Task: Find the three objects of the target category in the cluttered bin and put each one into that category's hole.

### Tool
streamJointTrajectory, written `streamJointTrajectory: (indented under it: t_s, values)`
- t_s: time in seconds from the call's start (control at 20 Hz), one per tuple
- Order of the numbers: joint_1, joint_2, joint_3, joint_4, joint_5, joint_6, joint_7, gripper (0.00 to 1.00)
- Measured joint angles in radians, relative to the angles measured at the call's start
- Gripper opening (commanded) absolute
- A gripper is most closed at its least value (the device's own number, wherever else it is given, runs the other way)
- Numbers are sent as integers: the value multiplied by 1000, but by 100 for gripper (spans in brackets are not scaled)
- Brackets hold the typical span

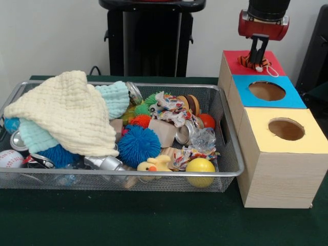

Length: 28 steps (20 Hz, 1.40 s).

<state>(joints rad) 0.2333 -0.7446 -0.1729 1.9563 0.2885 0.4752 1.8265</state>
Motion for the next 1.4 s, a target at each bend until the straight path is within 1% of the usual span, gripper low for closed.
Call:
streamJointTrajectory:
  t_s: [0.6,1.4]
  values:
    - [-1,27,3,2,5,-83,0,0]
    - [-2,27,5,4,6,-88,0,0]
